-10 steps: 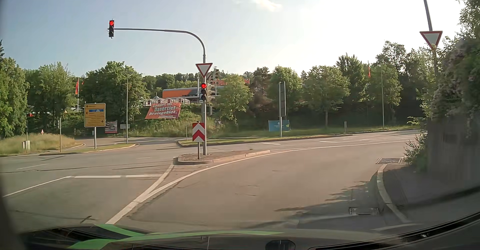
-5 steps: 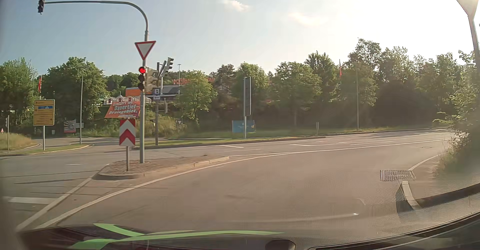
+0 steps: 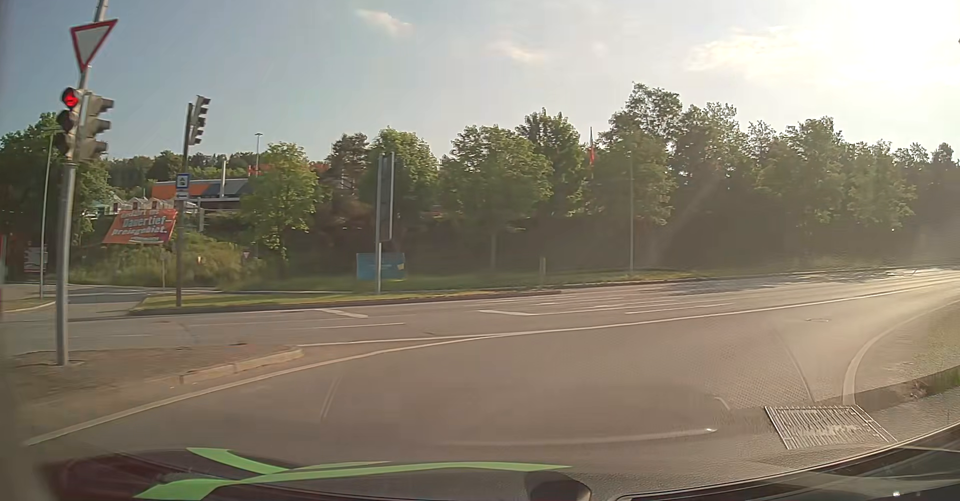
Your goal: Follow the waypoints while adhering to traffic rules and regulations
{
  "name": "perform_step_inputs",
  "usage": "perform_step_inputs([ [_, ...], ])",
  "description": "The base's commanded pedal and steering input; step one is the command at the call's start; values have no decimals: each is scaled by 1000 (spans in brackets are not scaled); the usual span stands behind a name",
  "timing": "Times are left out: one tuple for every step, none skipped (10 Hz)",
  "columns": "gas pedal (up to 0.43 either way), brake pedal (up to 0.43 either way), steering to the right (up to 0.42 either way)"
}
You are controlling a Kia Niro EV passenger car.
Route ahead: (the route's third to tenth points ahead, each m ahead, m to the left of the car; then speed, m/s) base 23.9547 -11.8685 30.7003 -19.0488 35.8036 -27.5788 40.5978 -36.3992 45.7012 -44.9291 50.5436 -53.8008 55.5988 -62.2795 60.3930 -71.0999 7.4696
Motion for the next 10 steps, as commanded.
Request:
perform_step_inputs([
  [138,0,252],
  [157,0,264],
  [157,0,272],
  [157,0,276],
  [169,0,277],
  [177,0,277],
  [189,0,277],
  [197,0,277],
  [197,0,275],
  [228,0,268],
])
